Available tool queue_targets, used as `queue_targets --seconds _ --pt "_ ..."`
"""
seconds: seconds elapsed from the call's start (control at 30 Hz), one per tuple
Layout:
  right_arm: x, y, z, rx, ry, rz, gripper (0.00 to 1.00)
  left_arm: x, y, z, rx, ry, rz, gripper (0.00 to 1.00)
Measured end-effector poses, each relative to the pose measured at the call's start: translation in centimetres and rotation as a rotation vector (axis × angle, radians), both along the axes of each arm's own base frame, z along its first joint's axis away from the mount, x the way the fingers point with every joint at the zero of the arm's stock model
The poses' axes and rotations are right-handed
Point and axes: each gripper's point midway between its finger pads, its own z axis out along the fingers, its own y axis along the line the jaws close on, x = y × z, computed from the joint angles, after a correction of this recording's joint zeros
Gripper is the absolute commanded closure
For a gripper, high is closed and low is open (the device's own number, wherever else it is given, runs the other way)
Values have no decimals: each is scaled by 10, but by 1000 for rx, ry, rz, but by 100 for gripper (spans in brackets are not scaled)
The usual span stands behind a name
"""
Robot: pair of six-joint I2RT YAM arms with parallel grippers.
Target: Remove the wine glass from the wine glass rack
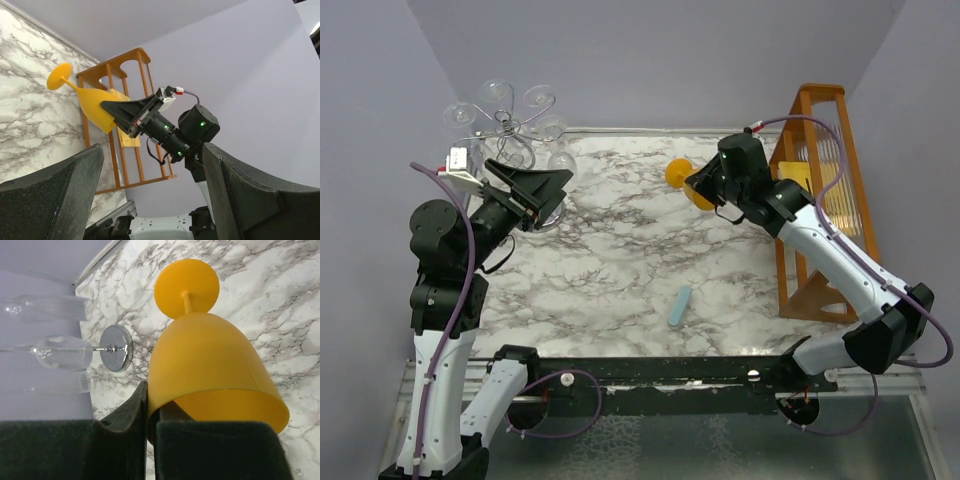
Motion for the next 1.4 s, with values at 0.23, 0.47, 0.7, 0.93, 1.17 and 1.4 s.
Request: queue_targets --seconds 0.23,0.47,0.7,0.93,1.17,1.4 --pt "13 -11 6 -19 149 -159 99 2 3 -6 38 23 21 18" --pt "40 -24 -29 -82 365 -223 99 -1 7 6 74 -11 46 18" --pt "43 -53 -109 -175 649 -239 99 -5 10 10 96 -30 59 18" --pt "32 -54 -127 -217 696 -222 89 -5 11 10 107 -32 69 18" --pt "36 -55 -127 -229 687 -232 87 -4 12 9 108 -32 73 18" --pt "42 -56 -138 -251 699 -243 58 -5 14 8 122 -23 85 18"
